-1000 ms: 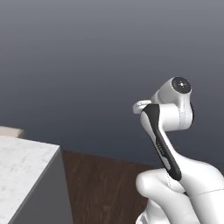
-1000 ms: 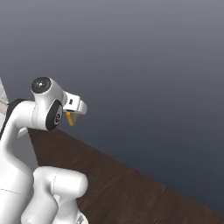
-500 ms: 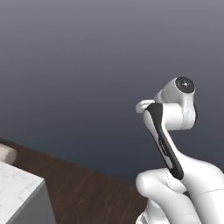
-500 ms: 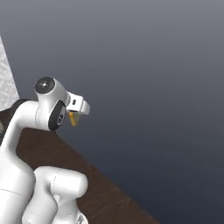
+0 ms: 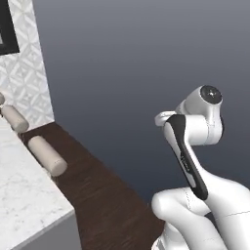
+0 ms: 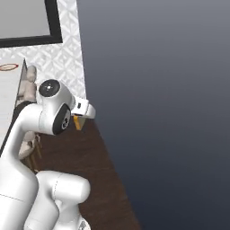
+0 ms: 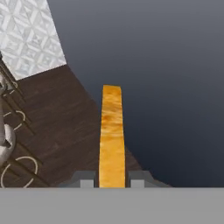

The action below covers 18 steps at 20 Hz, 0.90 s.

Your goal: Start the toaster. Once the lever pops up, take the bread to the plate on the dining counter.

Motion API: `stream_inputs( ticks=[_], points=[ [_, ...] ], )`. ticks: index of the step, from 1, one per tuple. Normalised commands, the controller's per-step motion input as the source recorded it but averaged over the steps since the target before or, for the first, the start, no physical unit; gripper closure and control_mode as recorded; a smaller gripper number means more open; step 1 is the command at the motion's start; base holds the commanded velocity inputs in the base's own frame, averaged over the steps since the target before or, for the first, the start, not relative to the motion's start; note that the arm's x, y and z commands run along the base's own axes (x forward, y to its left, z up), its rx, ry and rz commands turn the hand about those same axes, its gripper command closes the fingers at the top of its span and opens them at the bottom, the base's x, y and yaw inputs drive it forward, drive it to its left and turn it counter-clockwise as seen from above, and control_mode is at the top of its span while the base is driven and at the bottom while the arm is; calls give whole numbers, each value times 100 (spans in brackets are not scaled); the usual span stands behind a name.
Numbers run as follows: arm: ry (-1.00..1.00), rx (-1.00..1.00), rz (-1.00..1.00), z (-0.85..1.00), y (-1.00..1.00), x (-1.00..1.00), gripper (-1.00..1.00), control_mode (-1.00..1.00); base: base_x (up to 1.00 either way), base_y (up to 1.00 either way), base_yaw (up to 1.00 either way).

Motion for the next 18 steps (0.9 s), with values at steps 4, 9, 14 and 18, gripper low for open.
stream_inputs(
  ticks=[4, 9, 14, 18],
  points=[
    [0, 0, 0, 0, 0, 0, 100, 100, 68, -44, 67],
    [0, 0, 0, 0, 0, 0, 100, 100, 82, -37, 61],
    [0, 0, 0, 0, 0, 0, 100, 100, 100, -50, 48],
    [0, 0, 0, 0, 0, 0, 100, 100, 100, -77, 35]
  ],
)
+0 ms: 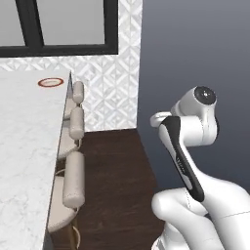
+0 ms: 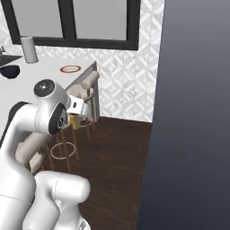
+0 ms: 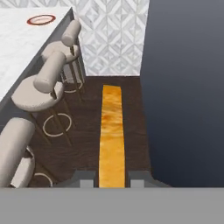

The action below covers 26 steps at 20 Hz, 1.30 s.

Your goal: Start the toaster. Once the lever pops up, take the bread to the plate on the dining counter.

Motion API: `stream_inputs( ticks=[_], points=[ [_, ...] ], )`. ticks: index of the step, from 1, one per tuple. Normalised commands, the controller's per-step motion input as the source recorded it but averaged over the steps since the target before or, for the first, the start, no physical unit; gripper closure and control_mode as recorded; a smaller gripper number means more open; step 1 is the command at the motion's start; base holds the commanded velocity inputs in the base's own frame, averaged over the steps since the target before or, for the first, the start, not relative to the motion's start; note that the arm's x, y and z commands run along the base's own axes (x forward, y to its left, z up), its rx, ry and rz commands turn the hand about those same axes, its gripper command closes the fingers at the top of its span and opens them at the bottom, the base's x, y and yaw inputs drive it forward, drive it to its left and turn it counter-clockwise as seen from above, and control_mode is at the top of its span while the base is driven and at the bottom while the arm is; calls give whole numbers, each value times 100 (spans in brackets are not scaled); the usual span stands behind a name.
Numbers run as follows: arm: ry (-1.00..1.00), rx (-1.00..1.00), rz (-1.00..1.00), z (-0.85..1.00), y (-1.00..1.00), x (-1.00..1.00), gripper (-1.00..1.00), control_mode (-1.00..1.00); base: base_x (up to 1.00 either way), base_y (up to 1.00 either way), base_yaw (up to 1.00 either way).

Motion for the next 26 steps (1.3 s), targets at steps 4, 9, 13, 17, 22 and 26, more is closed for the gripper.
stream_inputs(
  ticks=[4, 9, 13, 17, 22, 26],
  points=[
    [0, 0, 0, 0, 0, 0, 100, 100, 100, -75, 41],
    [0, 0, 0, 0, 0, 0, 100, 100, 100, -58, 40],
    [0, 0, 0, 0, 0, 0, 100, 100, 100, -61, 38],
    [0, 0, 0, 0, 0, 0, 100, 100, 100, -72, 35],
    [0, 0, 0, 0, 0, 0, 100, 100, 100, -72, 37],
    [0, 0, 0, 0, 0, 0, 100, 100, 100, -63, 44]
  ],
)
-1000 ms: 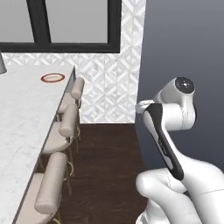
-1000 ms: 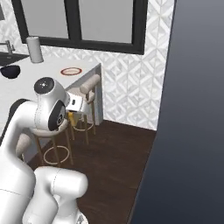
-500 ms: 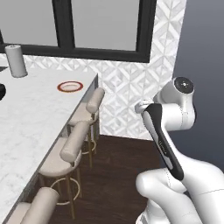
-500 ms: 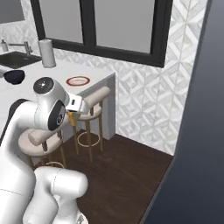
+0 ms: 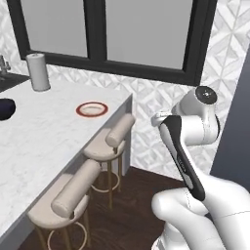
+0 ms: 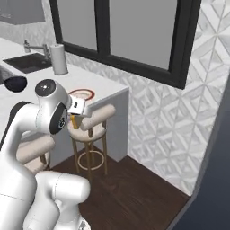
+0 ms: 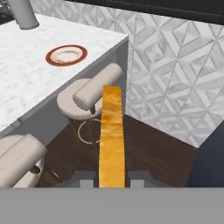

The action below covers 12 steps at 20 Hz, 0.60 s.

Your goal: Start the toaster. Once the lever pops up, take the bread to the plate on the dining counter.

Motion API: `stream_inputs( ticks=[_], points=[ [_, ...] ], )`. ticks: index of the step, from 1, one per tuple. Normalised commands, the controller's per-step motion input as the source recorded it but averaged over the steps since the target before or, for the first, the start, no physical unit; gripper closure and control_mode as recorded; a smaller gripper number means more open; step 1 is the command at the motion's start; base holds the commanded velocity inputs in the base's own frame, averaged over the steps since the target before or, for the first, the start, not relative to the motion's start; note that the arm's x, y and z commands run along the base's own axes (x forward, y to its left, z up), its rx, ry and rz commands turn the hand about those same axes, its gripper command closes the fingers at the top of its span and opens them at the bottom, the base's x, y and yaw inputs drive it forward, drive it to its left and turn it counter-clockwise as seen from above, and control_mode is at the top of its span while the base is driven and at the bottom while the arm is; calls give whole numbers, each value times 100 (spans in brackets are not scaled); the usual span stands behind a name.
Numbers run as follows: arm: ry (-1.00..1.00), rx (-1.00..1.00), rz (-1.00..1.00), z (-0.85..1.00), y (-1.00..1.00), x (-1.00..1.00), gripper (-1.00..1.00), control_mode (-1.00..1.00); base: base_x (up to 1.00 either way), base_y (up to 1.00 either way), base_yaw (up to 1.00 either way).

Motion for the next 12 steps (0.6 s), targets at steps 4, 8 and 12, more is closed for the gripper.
stream_inputs(
  ticks=[4, 8, 12],
  points=[
    [0, 0, 0, 0, 0, 0, 100, 100, 100, -71, 38],
    [0, 0, 0, 0, 0, 0, 100, 100, 100, -86, 35],
    [0, 0, 0, 0, 0, 0, 100, 100, 91, -93, 42]
  ],
)
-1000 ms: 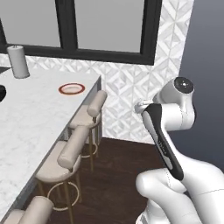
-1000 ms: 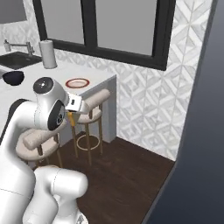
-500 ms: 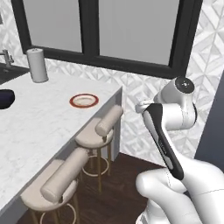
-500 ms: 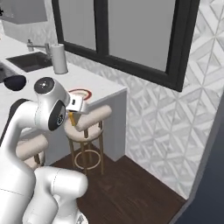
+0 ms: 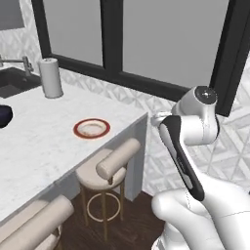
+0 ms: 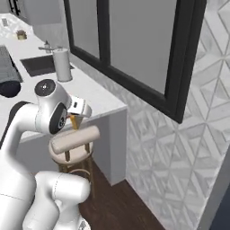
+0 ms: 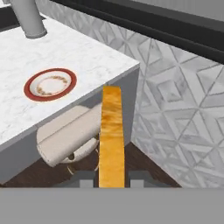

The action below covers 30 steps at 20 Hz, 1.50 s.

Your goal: Start the toaster. Once the lever pops up, take the bread to the plate on the dining counter.

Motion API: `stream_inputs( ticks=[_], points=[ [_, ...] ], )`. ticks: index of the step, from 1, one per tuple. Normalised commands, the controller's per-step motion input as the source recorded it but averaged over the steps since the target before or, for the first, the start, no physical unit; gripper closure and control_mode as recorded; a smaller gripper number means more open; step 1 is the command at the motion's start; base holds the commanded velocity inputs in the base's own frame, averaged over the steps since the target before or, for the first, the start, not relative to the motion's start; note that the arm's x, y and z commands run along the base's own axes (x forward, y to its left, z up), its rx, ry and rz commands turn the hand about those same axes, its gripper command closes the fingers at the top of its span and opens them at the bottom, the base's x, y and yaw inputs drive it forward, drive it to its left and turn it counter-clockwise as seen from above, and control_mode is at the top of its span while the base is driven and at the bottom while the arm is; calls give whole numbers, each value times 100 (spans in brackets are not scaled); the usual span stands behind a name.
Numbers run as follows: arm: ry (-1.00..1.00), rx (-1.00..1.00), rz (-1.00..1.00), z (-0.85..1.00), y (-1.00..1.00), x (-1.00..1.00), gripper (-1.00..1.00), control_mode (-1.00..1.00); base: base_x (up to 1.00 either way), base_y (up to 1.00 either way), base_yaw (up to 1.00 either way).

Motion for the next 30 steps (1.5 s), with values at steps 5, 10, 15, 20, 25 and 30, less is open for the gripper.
stream_inputs(
  ticks=[5, 10, 15, 20, 25, 30],
  points=[
    [0, 0, 0, 0, 0, 0, 100, 100, 38, -22, 70],
    [0, 0, 0, 0, 0, 0, 100, 100, 18, -4, 74],
    [0, 0, 0, 0, 0, 0, 100, 100, 24, -46, 36],
    [0, 0, 0, 0, 0, 0, 100, 100, 32, -45, 0],
    [0, 0, 0, 0, 0, 0, 100, 100, 54, -18, 0],
    [0, 0, 0, 0, 0, 0, 100, 100, 57, 0, 2]
  ],
)
